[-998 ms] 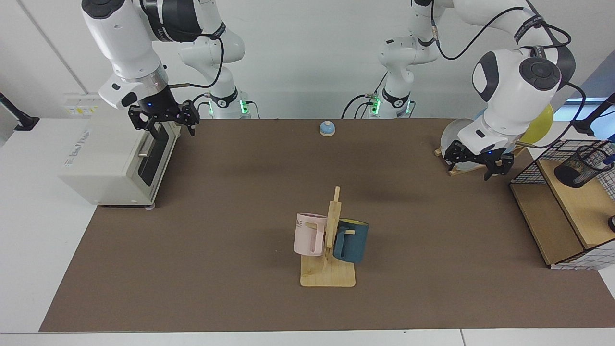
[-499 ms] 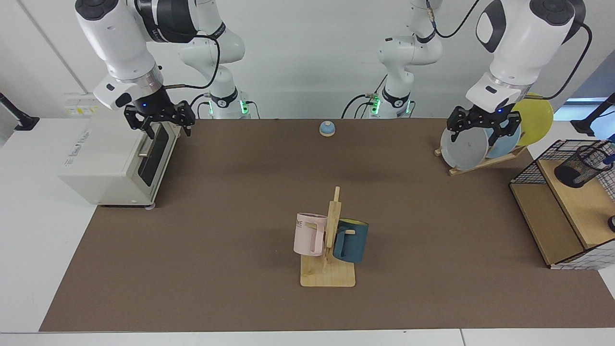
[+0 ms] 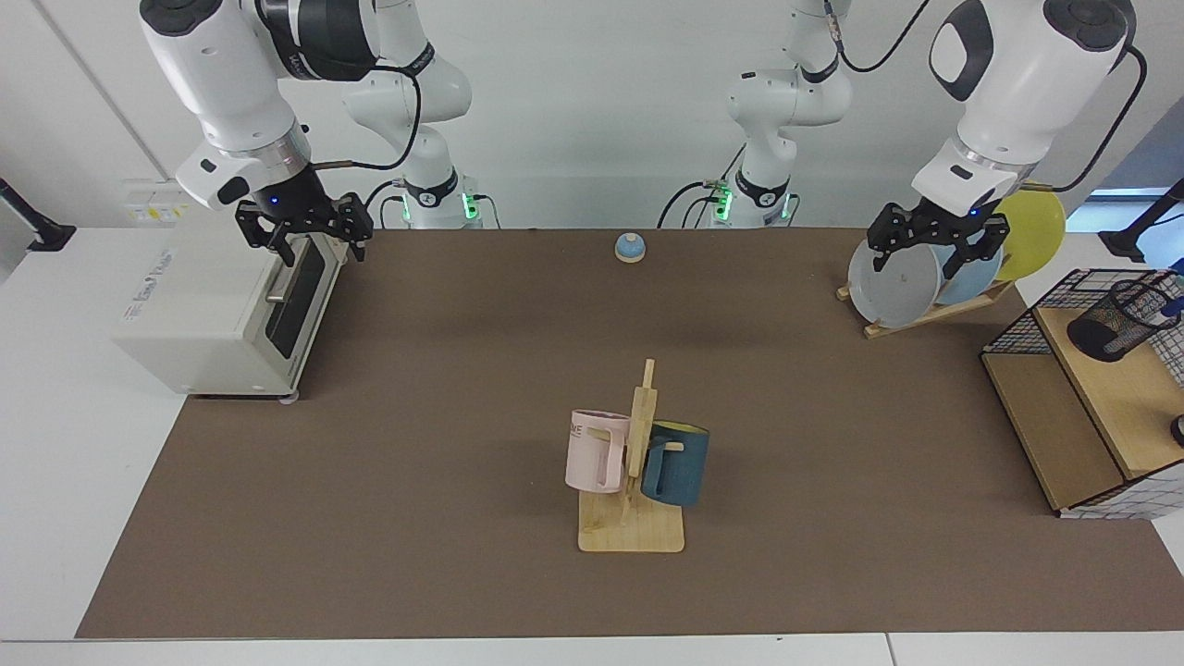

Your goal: Put markers into pen holder

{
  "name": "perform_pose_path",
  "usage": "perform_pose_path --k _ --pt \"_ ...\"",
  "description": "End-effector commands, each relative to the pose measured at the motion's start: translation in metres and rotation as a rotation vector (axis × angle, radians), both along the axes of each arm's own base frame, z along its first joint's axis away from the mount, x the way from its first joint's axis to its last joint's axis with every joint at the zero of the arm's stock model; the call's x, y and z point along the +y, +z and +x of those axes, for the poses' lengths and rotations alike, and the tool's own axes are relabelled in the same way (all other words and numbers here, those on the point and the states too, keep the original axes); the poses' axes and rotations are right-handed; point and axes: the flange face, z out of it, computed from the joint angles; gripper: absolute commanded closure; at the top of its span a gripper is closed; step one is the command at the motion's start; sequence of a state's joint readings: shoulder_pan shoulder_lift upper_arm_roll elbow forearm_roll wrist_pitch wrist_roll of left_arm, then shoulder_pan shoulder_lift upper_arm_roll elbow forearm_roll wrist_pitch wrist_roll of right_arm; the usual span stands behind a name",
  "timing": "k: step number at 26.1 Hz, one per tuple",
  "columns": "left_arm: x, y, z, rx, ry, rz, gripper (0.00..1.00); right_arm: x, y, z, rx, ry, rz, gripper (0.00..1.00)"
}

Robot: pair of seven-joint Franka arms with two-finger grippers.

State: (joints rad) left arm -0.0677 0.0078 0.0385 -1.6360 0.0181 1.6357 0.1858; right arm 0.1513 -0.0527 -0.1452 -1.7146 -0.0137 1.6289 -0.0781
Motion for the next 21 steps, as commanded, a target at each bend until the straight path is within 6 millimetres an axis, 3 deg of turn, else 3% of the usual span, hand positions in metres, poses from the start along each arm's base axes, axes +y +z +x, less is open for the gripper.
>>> perform_pose_path --k 1,12,21 --pt "-0.001 -0.003 -0.004 -0.004 -0.009 -0.025 0.0 -0.001 0.001 -0.005 -0.011 0.019 0.02 0.0" --pt "-0.006 -0.008 -0.004 -0.019 -0.003 -0.052 0.0 -0.001 0.001 -0.005 -0.011 0.02 0.02 0.0" --pt "-0.007 0.002 -0.028 -0.032 0.015 -0.05 0.0 -0.002 0.001 -0.005 -0.013 0.017 0.02 0.0"
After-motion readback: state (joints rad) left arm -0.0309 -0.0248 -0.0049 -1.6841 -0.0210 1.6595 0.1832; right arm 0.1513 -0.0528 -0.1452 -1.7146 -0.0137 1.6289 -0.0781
